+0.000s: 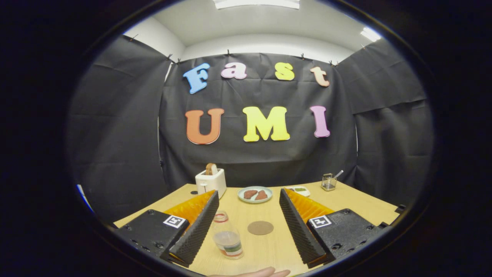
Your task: Take the bottle from table, then pour the juice into the cup, finally place the bottle on the coaster
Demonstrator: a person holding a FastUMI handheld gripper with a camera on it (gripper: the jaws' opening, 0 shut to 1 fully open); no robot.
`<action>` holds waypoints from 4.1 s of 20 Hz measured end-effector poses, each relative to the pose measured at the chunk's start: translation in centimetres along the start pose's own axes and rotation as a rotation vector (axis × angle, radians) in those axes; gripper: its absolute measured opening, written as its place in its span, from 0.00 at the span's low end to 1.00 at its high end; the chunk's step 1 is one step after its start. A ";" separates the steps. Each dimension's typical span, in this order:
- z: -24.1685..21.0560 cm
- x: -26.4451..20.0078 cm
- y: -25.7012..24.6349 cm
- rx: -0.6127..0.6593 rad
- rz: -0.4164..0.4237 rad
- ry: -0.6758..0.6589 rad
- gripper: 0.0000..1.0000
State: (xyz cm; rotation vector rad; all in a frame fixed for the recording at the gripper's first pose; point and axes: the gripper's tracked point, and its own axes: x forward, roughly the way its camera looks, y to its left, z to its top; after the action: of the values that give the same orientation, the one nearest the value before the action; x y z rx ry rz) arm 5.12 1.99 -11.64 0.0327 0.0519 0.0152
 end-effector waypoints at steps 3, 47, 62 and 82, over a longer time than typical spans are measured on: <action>-1.6 0.5 0.8 -0.004 0.004 0.010 1.00; -9.9 5.6 3.2 0.250 -0.056 0.043 0.83; -8.5 6.7 -0.4 0.785 -0.025 0.108 0.82; -7.6 7.4 -3.7 1.672 0.007 0.097 0.81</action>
State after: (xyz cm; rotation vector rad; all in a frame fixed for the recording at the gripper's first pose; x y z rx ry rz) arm 12.13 -1.31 -19.78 1.7043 0.1496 -0.0235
